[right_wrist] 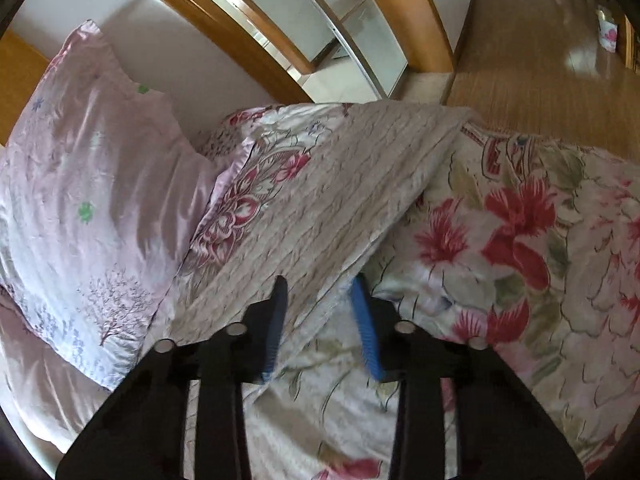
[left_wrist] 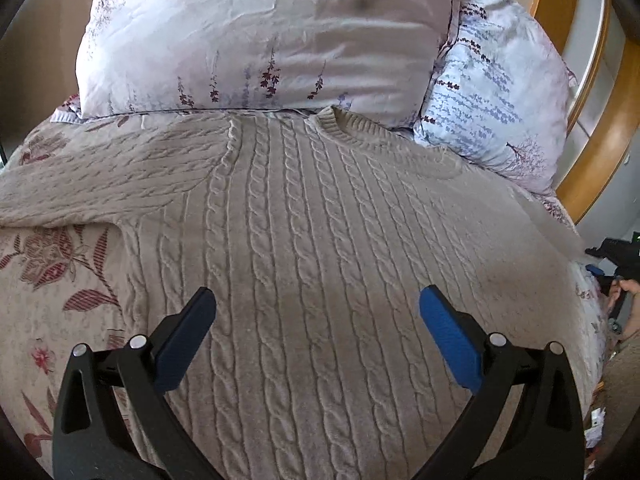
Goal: Fold small clothes
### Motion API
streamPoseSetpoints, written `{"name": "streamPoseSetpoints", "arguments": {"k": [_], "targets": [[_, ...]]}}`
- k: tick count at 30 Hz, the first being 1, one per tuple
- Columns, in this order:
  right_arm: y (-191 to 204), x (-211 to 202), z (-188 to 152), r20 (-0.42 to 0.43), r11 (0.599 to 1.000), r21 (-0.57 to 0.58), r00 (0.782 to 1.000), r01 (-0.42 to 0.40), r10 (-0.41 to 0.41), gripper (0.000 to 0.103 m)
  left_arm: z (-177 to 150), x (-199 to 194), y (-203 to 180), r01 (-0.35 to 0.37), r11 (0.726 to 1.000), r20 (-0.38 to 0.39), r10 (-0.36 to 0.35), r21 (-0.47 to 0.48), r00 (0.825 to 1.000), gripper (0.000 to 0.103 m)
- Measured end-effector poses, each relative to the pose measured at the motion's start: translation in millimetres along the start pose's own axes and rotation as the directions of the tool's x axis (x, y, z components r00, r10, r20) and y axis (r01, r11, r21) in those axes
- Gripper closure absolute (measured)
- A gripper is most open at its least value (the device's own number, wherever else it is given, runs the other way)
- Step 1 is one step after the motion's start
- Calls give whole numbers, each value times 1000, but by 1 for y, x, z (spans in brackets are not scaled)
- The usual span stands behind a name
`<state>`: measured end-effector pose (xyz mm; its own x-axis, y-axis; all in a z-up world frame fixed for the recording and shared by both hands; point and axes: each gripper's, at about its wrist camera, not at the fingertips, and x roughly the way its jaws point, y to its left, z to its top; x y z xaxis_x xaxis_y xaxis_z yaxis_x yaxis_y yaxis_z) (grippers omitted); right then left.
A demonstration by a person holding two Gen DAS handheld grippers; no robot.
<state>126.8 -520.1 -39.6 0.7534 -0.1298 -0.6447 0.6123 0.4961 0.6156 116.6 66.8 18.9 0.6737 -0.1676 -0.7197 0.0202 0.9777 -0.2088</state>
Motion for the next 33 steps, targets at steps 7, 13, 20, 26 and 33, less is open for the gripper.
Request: {"name": "streamPoseSetpoints", "arguments": {"k": [7,13,20,26,33], "targets": [[14,-7,-3,75,992,-120,997,26,-17,93,1,3,9,53,996,6,-53,-77,999,2],[72,-47,-17,182,939,-341,977,-38,106,94,2,-2,10,65,995,30,-63,-79,998,2],[164,-66,-94,51,750,-626,949,-212,311,94,2,-7,10,40,995,56,-35,-90,998,2],[205,-20,-181,-200,601,-740,951,-303,234,94,0,-15,9,19,998,74,-14,-67,997,2],[198,7,-204,-322,619,-702,932,-352,165,82,6,-35,4,15,1000,92,-14,-7,996,2]]}}
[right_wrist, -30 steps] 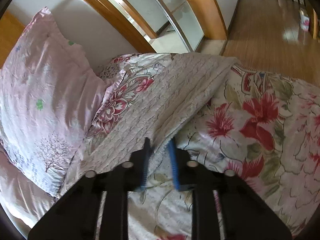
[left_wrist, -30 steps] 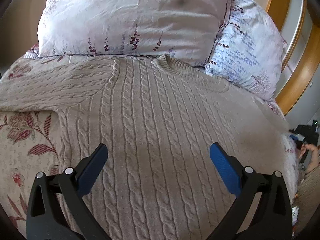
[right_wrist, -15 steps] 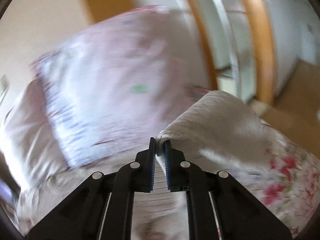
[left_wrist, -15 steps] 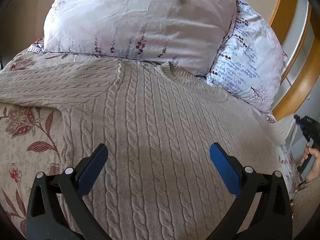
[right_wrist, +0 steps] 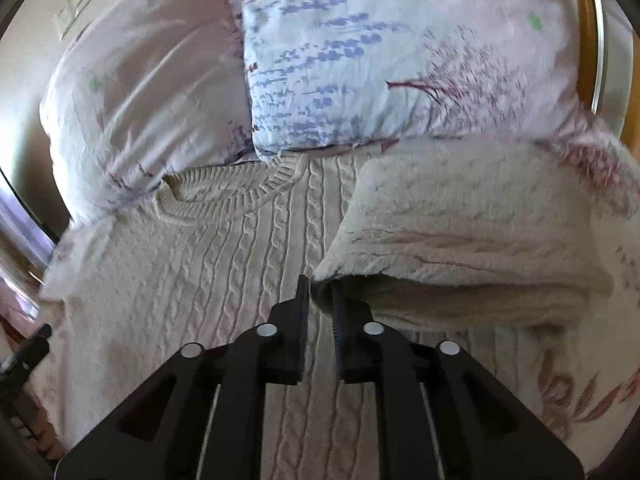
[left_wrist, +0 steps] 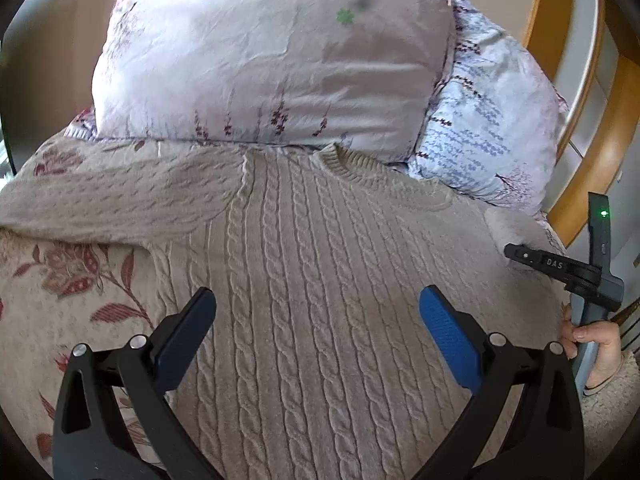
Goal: Fold small clothes
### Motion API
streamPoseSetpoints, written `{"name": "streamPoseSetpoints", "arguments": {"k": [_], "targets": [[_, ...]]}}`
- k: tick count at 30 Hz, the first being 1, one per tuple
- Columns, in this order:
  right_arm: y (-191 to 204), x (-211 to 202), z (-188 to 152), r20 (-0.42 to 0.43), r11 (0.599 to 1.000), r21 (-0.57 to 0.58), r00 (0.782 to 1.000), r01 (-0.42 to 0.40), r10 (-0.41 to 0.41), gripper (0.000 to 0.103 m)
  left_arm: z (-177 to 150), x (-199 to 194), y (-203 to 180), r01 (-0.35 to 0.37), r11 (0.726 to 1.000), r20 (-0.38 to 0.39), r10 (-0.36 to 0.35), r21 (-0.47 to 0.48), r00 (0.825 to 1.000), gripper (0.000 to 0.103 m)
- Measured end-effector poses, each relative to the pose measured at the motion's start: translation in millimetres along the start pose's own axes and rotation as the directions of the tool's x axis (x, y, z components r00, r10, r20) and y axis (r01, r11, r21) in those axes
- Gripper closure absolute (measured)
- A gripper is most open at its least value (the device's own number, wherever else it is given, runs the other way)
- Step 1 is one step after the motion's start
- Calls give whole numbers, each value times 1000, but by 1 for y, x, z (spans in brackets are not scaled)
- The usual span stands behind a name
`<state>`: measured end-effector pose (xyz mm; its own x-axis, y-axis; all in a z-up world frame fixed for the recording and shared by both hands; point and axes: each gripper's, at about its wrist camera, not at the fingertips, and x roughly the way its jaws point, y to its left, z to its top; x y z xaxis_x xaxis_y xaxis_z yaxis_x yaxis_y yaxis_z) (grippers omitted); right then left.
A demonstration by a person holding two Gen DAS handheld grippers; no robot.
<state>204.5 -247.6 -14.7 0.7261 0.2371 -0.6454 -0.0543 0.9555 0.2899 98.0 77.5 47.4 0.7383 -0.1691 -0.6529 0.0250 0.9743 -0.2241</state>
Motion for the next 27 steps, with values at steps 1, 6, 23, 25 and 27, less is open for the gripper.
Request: {"name": "streamPoseSetpoints", "arguments": {"k": [1,6,23,25,27], "targets": [[-10,-2,2,-6,998,51,999,-39,40,76,3,-2,-1,9,1000,-1,-9,6,1000,2],[-50,-23,9,46,944,303,991,-133,125,51,15,-6,-3,36,999,2,-36,30,999,2],[-75,-63,39,192,927,352,958,134,-211,93,33,-17,35,130,988,19,-129,-86,992,2],[-46,-70,49,249,961,246,949,130,-192,93,34,-16,39,144,984,21,-142,-106,990,2],[-13,-69,60,287,984,141,947,105,-142,94,35,-15,41,164,979,22,-162,-119,987,2]]}}
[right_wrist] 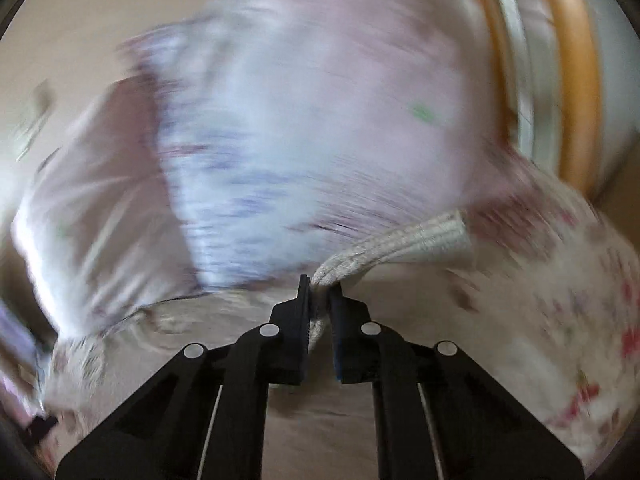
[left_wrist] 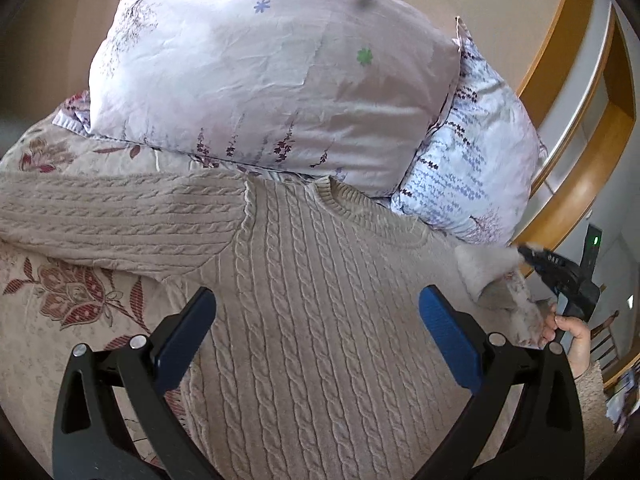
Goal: Fold small clothes
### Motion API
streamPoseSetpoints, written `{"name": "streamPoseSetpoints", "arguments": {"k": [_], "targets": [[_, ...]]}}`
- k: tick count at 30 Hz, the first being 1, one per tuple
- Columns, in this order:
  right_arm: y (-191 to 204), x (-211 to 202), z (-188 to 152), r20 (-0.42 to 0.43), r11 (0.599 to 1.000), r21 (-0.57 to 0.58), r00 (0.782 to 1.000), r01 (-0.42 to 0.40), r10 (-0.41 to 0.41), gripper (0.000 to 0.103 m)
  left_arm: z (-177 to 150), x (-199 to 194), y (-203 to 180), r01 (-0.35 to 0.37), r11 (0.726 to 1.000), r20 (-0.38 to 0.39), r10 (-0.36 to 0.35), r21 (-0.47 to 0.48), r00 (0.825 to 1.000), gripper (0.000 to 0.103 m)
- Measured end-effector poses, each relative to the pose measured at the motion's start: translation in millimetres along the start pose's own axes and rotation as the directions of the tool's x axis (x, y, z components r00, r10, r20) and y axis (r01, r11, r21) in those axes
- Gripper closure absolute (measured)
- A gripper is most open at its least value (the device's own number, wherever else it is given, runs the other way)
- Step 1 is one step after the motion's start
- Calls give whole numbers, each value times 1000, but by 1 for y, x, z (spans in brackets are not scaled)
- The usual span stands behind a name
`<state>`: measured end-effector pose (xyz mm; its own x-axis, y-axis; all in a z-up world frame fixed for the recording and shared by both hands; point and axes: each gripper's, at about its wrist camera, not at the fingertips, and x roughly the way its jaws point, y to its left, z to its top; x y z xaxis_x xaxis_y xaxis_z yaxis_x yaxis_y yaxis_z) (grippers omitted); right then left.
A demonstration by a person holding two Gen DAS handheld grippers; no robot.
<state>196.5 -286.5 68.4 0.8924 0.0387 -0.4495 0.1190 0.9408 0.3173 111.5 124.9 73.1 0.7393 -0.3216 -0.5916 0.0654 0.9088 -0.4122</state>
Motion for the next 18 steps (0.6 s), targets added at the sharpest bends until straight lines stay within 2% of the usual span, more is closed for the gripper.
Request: {"name": "streamPoseSetpoints", "arguments": {"k": [3,6,9,11,12,13,14,15,16,17,18], "targets": [[62,7,-5,-17,982,-140,992,-125,124,94,1,0,0,32,999,7,-32,-9,999,2],[122,29,-31,-119,945,-218,967,-245,223,94,1,0,-2,55,998,14,-55,-19,998,2],[164,70,-72,-307,906,-224,908,-359,284,94,2,4,-2,68,997,13,-68,-32,998,2],[182,96,-106,-474,889,-205,837,-409,275,93,3,8,-2,73,996,3,-73,-42,997,4],[185,98,-115,-507,889,-196,819,-413,268,90,3,11,0,86,995,-7,-87,-58,996,5],[183,95,-117,-508,888,-185,815,-421,280,88,4,14,1,96,993,-16,-98,-73,995,6],[179,90,-115,-500,885,-173,813,-431,299,75,4,17,3,108,990,-27,-111,-92,993,6],[172,81,-110,-490,889,-150,813,-434,314,51,5,22,5,119,986,-40,-125,-119,991,7],[158,69,-102,-458,898,-102,821,-428,340,41,6,27,7,127,981,-55,-137,-149,989,7],[145,58,-96,-421,901,-59,829,-429,368,35,7,32,9,133,977,-65,-145,-169,987,9],[121,41,-86,-360,900,11,838,-435,410,35,8,40,9,147,968,-81,-166,-202,983,13]]}}
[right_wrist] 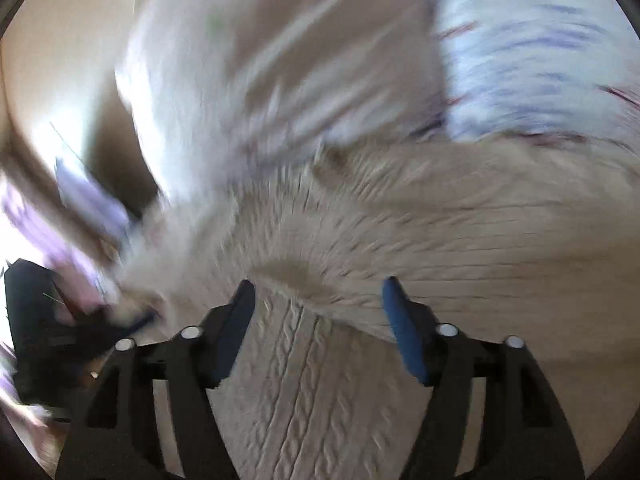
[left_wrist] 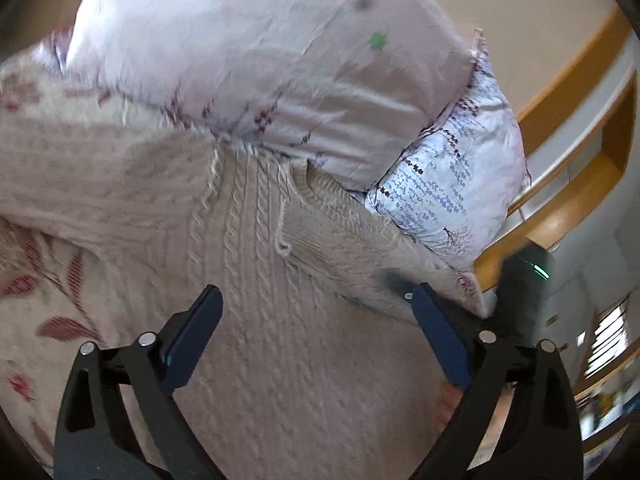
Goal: Fold small clothes
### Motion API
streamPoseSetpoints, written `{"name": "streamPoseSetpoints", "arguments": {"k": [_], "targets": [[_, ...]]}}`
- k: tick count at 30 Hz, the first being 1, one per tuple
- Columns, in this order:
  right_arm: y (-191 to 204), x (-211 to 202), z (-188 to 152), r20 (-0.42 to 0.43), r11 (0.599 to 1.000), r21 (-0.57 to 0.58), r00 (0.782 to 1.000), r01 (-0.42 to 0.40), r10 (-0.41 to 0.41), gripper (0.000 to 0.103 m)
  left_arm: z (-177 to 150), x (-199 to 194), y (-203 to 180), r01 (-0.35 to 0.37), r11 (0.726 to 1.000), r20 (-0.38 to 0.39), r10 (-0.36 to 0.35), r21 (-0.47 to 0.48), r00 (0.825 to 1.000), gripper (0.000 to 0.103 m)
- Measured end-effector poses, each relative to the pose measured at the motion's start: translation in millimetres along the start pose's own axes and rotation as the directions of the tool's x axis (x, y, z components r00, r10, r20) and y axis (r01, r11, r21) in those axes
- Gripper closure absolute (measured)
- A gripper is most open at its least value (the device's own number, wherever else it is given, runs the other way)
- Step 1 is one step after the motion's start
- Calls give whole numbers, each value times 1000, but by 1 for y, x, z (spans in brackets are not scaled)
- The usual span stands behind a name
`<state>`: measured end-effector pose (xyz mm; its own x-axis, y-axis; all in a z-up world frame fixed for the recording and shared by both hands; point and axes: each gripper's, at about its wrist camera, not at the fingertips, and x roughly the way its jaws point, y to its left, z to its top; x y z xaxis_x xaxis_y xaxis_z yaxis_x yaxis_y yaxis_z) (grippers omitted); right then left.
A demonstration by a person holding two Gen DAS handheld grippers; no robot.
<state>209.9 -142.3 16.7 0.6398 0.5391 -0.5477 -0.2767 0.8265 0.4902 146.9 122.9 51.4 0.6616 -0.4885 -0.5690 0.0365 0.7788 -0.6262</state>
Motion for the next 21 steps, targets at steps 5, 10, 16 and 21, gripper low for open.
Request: {"name": "streamPoseSetpoints", "arguments": {"k": [5,10,16,21], "targets": [[-84,-86,-13,162,942,336,984,15,-73,43,3,44,3,32,991,-106,-47,-132,993,32],[-167,-122,-42,172,790,613,972,23,-161,62,1,74,5,11,977,-149,-43,-211,988,44],[-189,-108,-46,139,747,664,977,30,-164,65,8,95,10,-60,969,-128,30,-240,991,59],[-191,-105,-34,179,754,654,954,67,-240,92,19,104,16,-80,973,-122,55,-215,991,95]]}}
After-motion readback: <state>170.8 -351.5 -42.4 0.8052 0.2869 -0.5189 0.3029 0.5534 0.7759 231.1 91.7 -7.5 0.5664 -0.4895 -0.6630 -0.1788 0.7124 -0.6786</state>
